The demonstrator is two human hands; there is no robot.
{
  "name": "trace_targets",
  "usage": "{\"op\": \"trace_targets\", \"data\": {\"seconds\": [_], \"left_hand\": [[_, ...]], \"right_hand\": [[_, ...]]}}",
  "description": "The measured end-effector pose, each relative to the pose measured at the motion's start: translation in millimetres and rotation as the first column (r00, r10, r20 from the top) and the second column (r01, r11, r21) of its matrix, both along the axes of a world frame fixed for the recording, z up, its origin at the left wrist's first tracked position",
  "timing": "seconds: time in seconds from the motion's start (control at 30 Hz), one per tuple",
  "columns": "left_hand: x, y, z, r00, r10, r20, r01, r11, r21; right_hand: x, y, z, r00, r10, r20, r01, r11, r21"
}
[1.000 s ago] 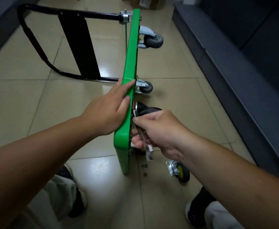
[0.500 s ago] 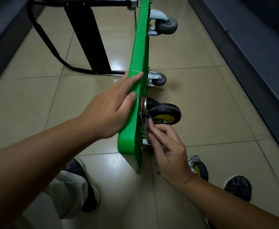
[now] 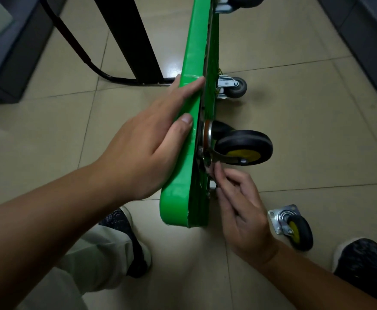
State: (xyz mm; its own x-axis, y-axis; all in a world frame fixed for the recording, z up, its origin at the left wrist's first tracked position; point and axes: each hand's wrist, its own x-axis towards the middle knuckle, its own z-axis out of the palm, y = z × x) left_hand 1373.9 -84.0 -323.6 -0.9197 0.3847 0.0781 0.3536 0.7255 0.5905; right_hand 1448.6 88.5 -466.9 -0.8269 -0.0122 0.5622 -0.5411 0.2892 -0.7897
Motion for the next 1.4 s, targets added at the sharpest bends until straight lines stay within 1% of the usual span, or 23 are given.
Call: {"op": "trace_targets", "data": {"seconds": [0.17,0.37,0.53,0.63,0.73,0.93,1.0,1.07,1.13,1.23,1.3,1.4], "left_hand": [[0,1,0,1.0,-0.003,-0.001,0.003,1.0,0.01],[2,0,-1,1.0,0.009,0.019,-0.009,0.999,0.032],[1,1,-3,0.999,0.018,0.031,-0.02,0.999,0.041],[1,2,-2,0.999,0.023,0.028,-0.025,0.999,0.042],[2,3,-2,0.999,0.03,0.012,-0.03,0.999,0.027],[4,5,-1,0.999,0.04,0.015,-0.04,0.999,-0.016],[4,7,1,0.999,0.041,0.021,-0.041,0.999,-0.025],[5,8,3,0.999,0.042,0.033,-0.04,0.998,-0.051],[4,9,3,0.998,0.042,0.04,-0.039,0.996,-0.08],[5,10,4,0.998,0.044,0.05,-0.038,0.994,-0.103],[4,8,5,0.998,0.045,0.05,-0.039,0.993,-0.115],[4,7,5,0.998,0.036,0.052,-0.03,0.993,-0.112]], "right_hand": [[-13,-4,-1,1.0,-0.005,-0.006,0.005,0.999,-0.032],[-27,-7,-2,0.998,0.043,-0.054,-0.047,0.997,-0.067],[-24,-14,-7,0.998,0.027,-0.052,-0.033,0.993,-0.11],[-20,-18,-6,1.0,0.025,-0.01,-0.026,0.991,-0.129],[-14,-23,-3,0.997,0.005,0.071,0.006,0.988,-0.155],[1,-21,17,0.984,-0.046,0.172,0.063,0.993,-0.095],[9,-20,28,0.969,-0.047,0.244,0.068,0.995,-0.076],[17,-19,43,0.936,-0.038,0.35,0.072,0.994,-0.083],[21,-18,64,0.875,-0.002,0.484,0.083,0.986,-0.146],[20,-19,98,0.72,0.093,0.688,0.107,0.964,-0.242],[16,-19,117,0.632,0.144,0.762,0.123,0.952,-0.282],[3,-19,147,0.489,0.223,0.843,0.191,0.916,-0.353]]}}
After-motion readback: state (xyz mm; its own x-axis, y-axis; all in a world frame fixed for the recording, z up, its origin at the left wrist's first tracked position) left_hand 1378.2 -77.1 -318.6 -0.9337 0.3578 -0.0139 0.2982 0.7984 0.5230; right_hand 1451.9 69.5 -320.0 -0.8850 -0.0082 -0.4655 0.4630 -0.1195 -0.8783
